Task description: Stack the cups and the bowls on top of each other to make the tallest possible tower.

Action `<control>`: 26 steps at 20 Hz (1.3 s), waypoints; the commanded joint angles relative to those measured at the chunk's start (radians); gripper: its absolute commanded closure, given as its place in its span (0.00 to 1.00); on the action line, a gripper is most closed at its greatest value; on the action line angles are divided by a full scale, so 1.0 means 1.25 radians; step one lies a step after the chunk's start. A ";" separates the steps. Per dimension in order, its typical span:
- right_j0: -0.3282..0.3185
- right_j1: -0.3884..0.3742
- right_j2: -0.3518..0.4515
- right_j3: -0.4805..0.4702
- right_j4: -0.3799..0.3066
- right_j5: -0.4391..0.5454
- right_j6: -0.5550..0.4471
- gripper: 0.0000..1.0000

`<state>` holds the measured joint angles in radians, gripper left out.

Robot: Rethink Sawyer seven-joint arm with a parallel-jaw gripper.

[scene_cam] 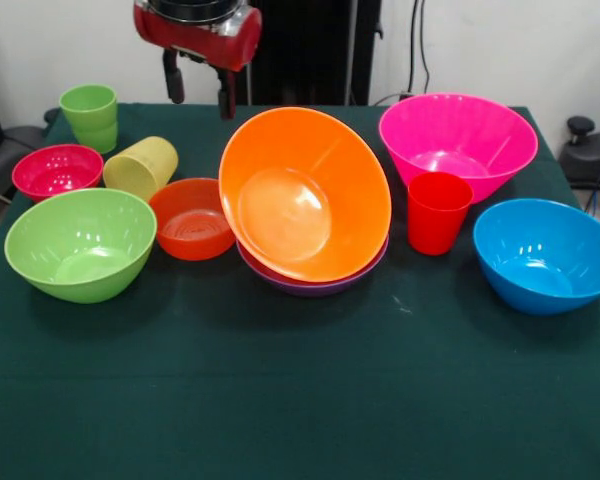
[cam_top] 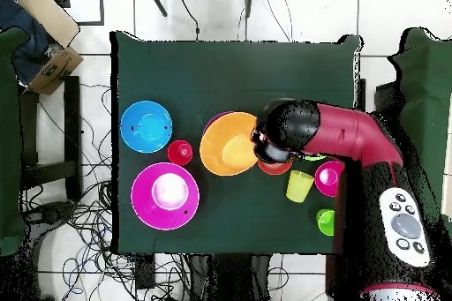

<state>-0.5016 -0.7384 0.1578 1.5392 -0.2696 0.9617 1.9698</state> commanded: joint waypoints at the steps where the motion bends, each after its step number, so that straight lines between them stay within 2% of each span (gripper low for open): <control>1: -0.009 0.009 0.106 0.092 -0.092 -0.032 -0.254 0.00; 4: -0.005 0.012 0.115 0.069 -0.103 0.003 -0.248 0.00; 8: 0.001 0.014 0.125 0.057 -0.102 0.008 -0.220 0.00; 14: 0.006 0.005 0.131 0.082 -0.095 -0.038 -0.156 0.00; 22: 0.044 0.005 0.131 0.014 -0.087 0.052 -0.133 0.00; 26: 0.057 0.008 0.120 0.012 -0.080 0.037 -0.100 0.00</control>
<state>-0.4712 -0.7400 0.2309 1.5697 -0.3234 0.9617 1.9631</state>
